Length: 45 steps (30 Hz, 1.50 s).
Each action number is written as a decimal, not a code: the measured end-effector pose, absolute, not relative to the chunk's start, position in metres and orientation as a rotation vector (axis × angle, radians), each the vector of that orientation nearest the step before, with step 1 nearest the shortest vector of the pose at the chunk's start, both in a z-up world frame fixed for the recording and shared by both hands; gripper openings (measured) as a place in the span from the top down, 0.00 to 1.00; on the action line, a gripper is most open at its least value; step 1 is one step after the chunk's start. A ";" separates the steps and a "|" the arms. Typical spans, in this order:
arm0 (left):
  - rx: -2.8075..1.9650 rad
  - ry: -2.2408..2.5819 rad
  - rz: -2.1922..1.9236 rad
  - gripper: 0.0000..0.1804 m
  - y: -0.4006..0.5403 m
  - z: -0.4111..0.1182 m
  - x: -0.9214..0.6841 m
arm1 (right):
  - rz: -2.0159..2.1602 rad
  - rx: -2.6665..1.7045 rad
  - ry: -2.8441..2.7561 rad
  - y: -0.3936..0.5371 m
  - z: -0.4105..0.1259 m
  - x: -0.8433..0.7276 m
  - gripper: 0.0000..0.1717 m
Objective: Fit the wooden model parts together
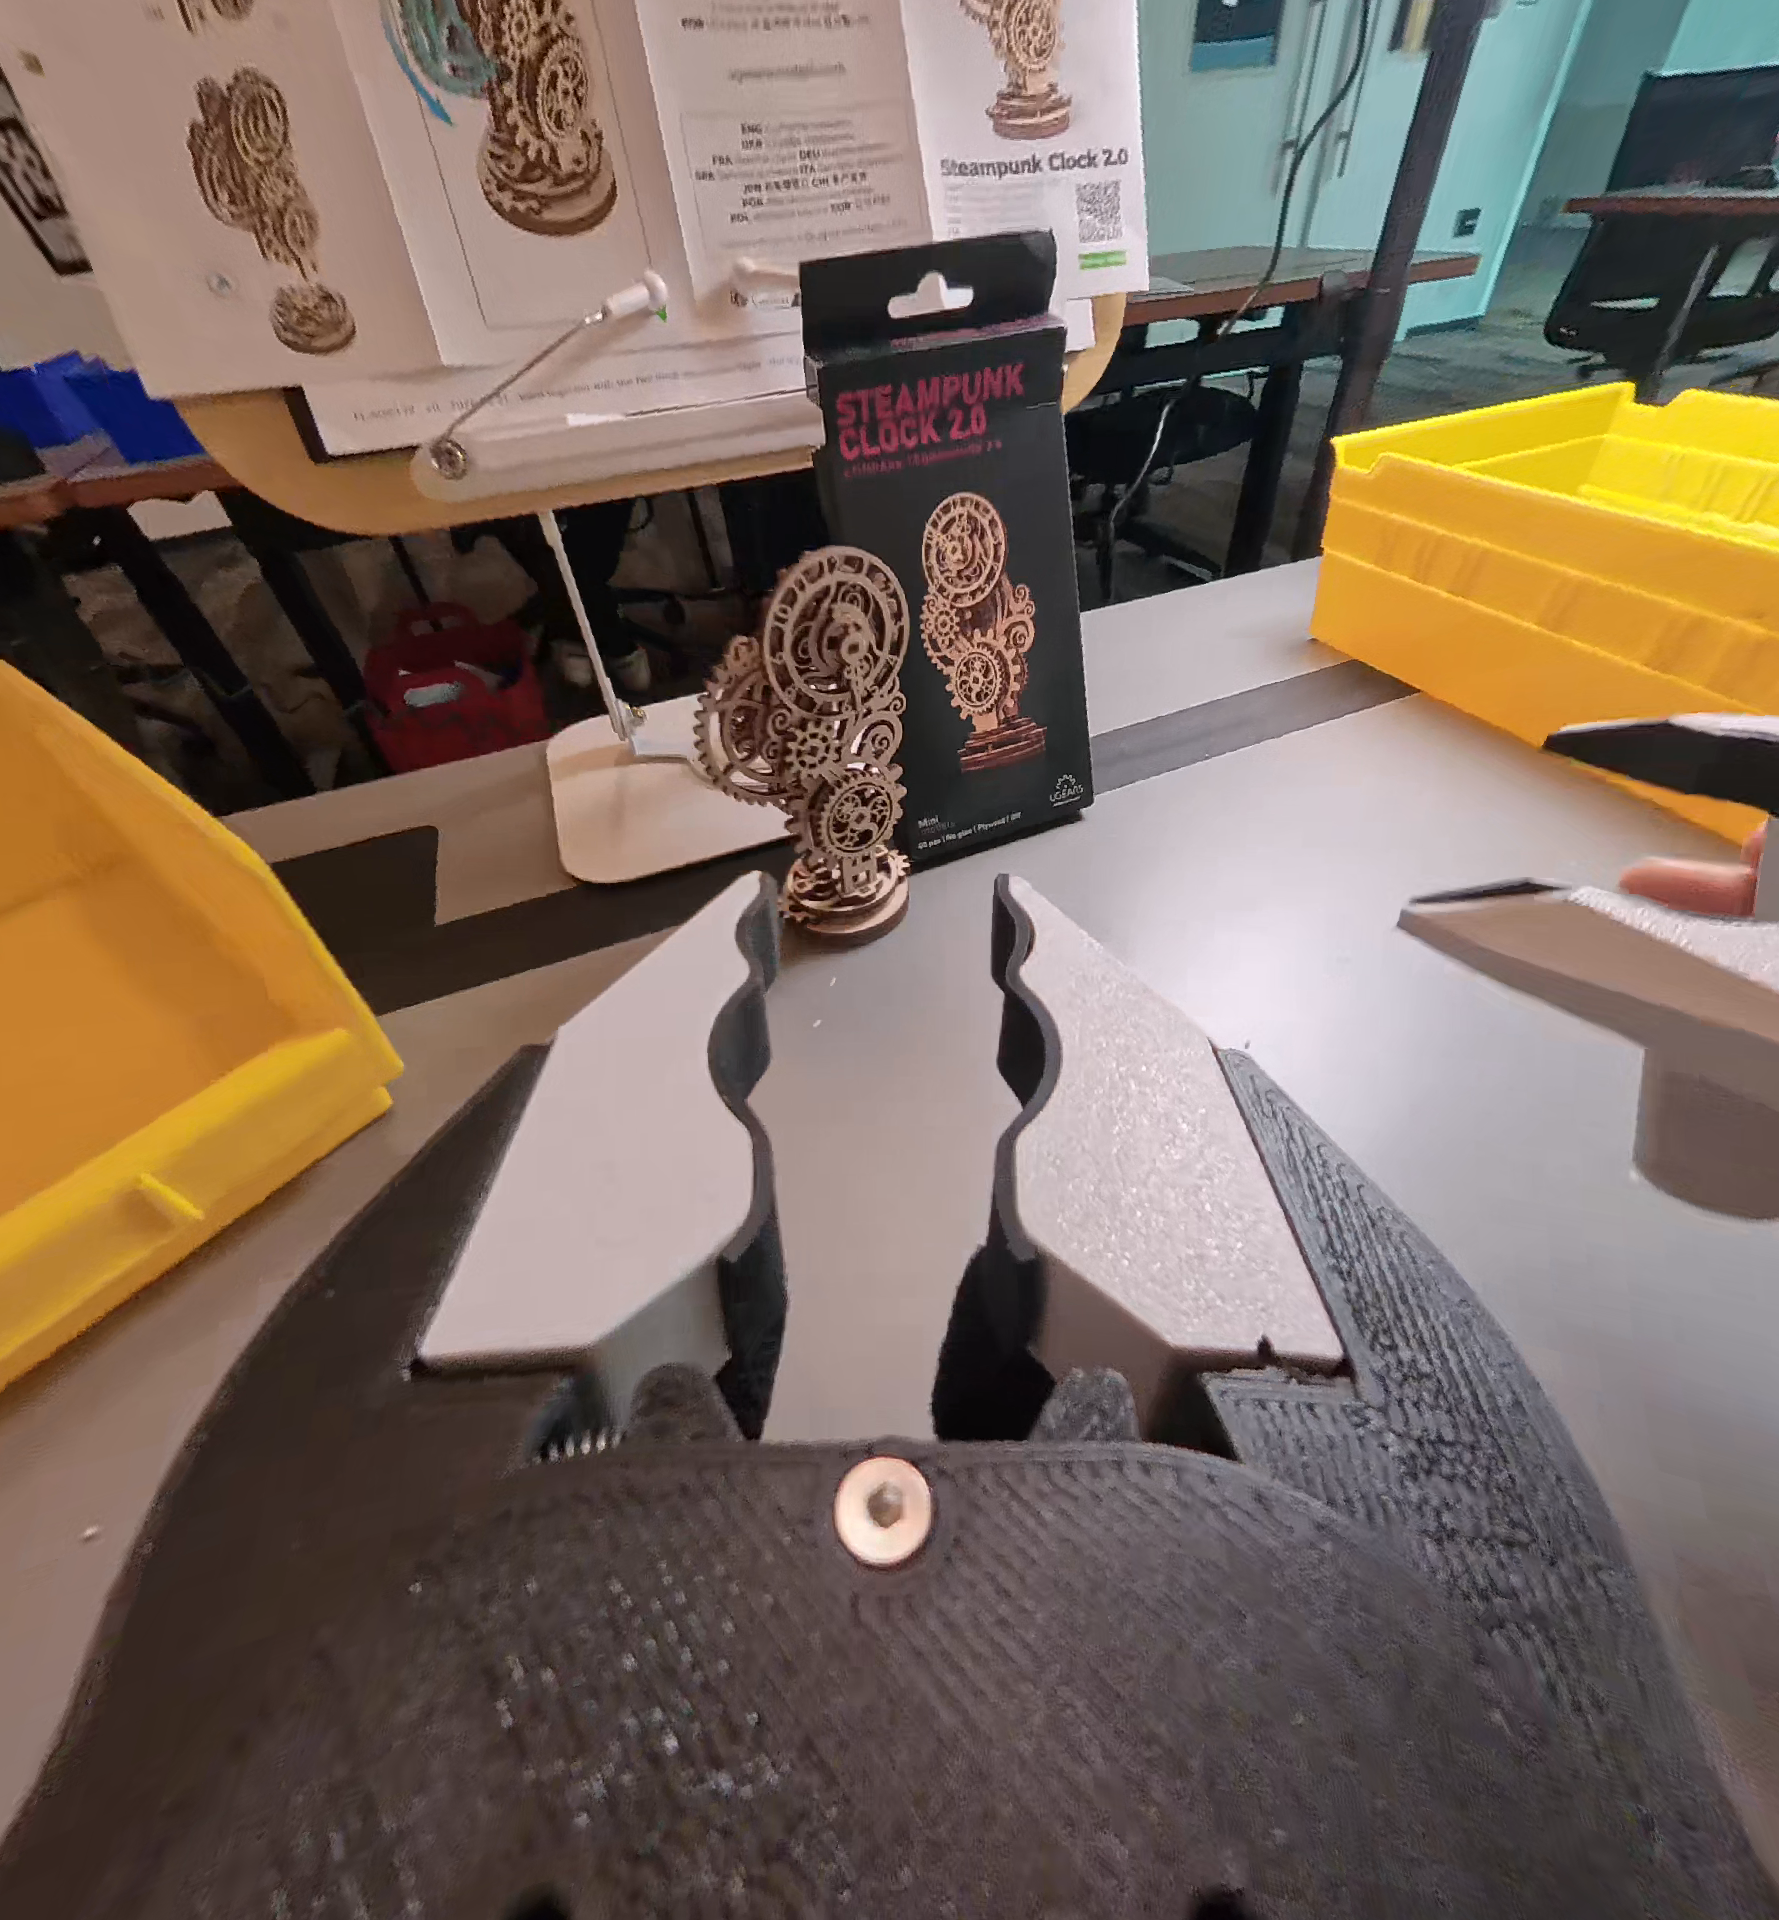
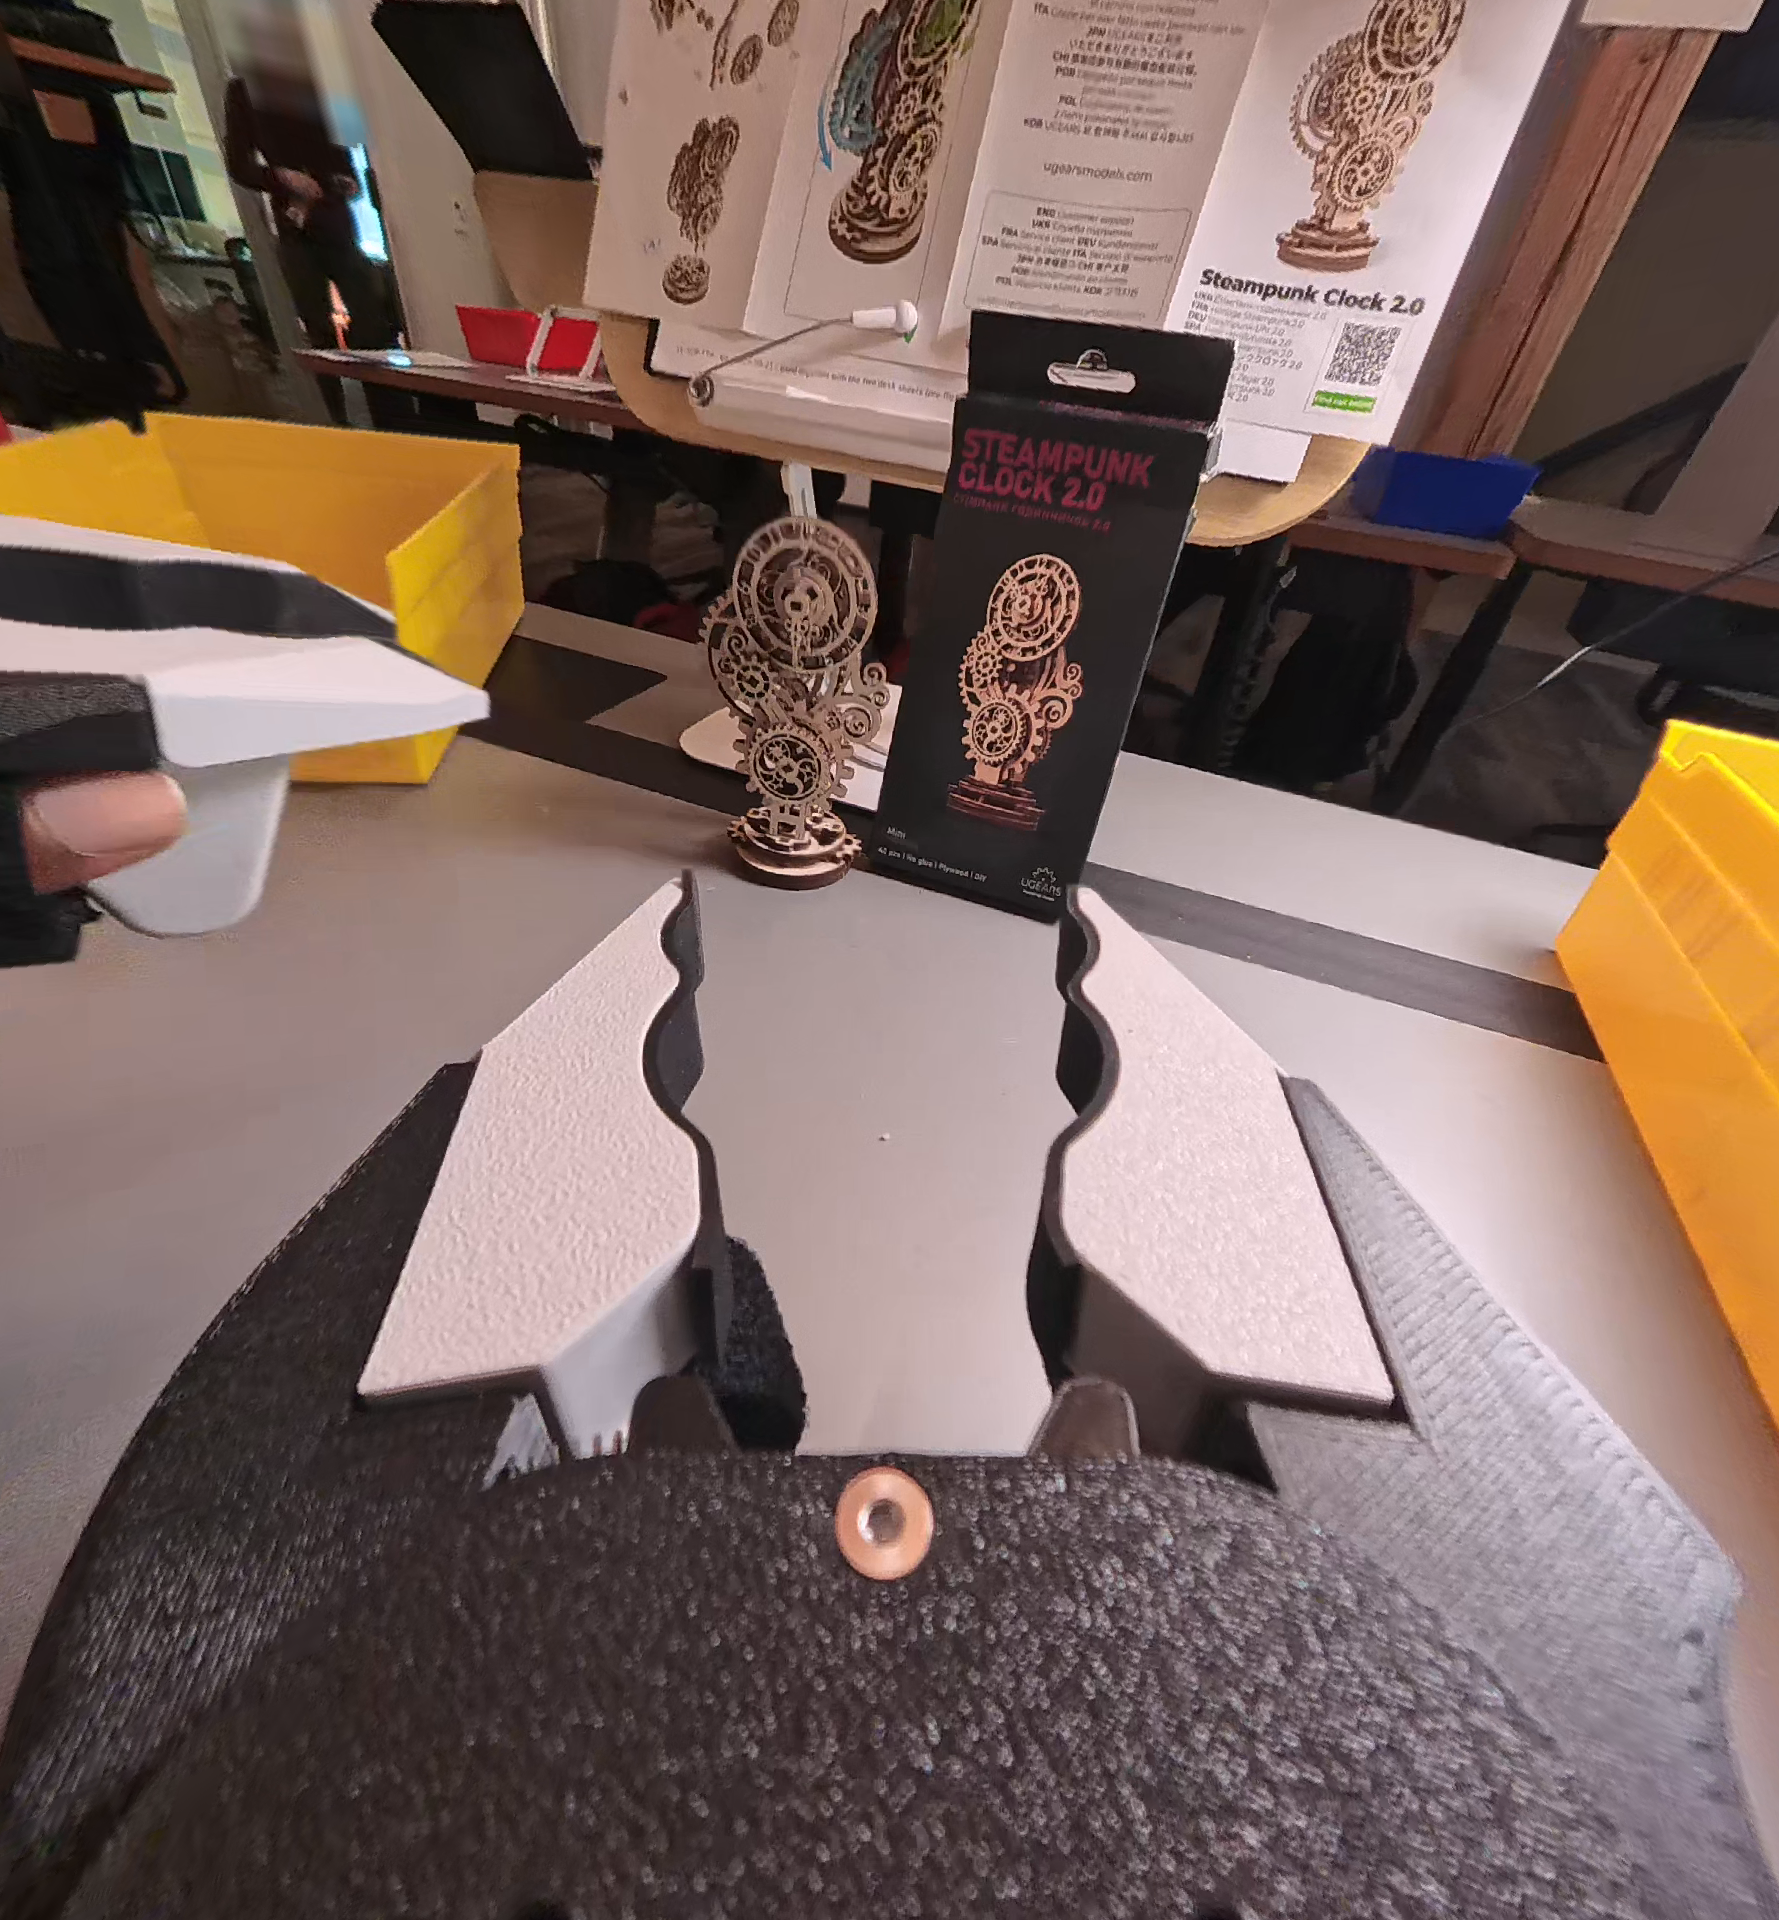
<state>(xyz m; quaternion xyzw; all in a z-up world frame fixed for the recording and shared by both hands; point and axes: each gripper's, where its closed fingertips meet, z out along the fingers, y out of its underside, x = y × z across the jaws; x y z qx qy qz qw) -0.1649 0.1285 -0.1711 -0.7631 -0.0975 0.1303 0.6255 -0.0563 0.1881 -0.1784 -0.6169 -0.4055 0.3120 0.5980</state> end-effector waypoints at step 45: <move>-1.851 -0.148 0.108 0.64 0.053 -0.218 -0.151 | 0.738 -1.505 -1.129 0.159 -0.212 -0.026 0.60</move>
